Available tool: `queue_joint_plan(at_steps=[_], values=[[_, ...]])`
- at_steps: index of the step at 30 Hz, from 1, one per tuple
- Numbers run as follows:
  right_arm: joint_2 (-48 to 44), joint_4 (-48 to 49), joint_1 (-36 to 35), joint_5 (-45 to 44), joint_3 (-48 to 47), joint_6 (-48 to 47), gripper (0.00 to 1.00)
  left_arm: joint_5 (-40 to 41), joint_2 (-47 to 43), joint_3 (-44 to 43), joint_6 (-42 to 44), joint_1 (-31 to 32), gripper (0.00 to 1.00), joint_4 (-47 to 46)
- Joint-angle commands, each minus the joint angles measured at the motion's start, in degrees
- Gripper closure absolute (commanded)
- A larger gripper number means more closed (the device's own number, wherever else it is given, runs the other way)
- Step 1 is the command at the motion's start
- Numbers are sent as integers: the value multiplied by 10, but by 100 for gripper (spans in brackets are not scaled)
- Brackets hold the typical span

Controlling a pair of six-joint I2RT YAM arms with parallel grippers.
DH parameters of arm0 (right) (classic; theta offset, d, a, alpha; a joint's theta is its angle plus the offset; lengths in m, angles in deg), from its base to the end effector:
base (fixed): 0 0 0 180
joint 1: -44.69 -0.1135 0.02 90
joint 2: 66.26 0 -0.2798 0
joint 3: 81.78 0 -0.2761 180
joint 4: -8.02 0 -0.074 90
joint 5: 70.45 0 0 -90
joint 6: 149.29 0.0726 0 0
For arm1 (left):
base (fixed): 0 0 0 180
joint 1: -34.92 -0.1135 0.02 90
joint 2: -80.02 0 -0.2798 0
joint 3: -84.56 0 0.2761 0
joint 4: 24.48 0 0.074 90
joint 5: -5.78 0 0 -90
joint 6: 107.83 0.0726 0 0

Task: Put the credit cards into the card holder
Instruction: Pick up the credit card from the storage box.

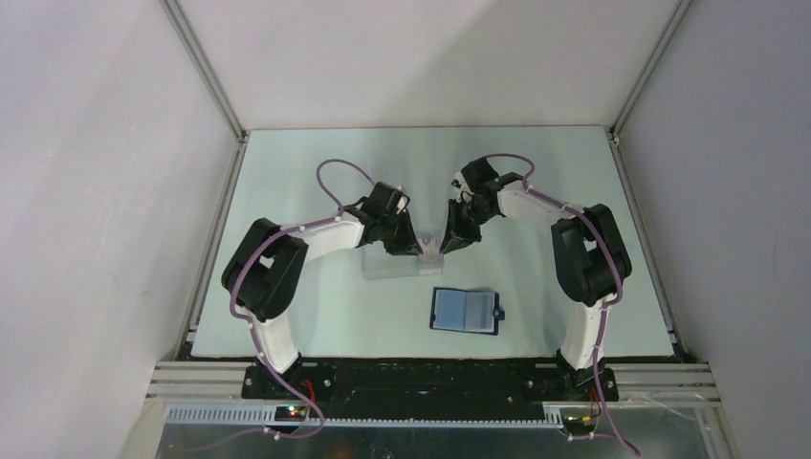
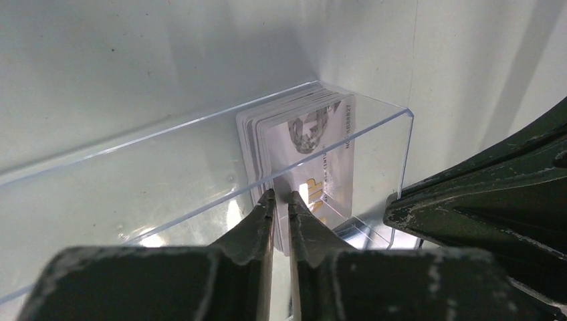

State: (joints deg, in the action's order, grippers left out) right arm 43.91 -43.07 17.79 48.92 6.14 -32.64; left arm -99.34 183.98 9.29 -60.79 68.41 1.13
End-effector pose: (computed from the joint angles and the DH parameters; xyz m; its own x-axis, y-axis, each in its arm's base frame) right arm 0.3653 0.2253 0.1621 -0.9916 -0.0647 -0.1121 -0.1175 0.8138 0.5691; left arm 0.3346 -0.2441 0.1355 -0.9452 -0.1635 -0.2827 0.0212 0.8331 -0.5527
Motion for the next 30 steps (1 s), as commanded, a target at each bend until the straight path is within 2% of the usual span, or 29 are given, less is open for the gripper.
queue_joint_plan(at_steps=[1, 12, 22, 30], values=[[12, -5, -3, 3, -21, -7, 92, -6, -5, -28, 8, 13, 86, -9], [14, -8, -5, 2, -20, -7, 92, 27, -8, -51, 28, 20, 88, 41], [15, -9, -6, 2, -20, -8, 92, 52, 22, -96, 52, 38, 71, 94], [16, -11, -6, 1, -20, -10, 92, 94, 40, -131, 74, 53, 77, 146]])
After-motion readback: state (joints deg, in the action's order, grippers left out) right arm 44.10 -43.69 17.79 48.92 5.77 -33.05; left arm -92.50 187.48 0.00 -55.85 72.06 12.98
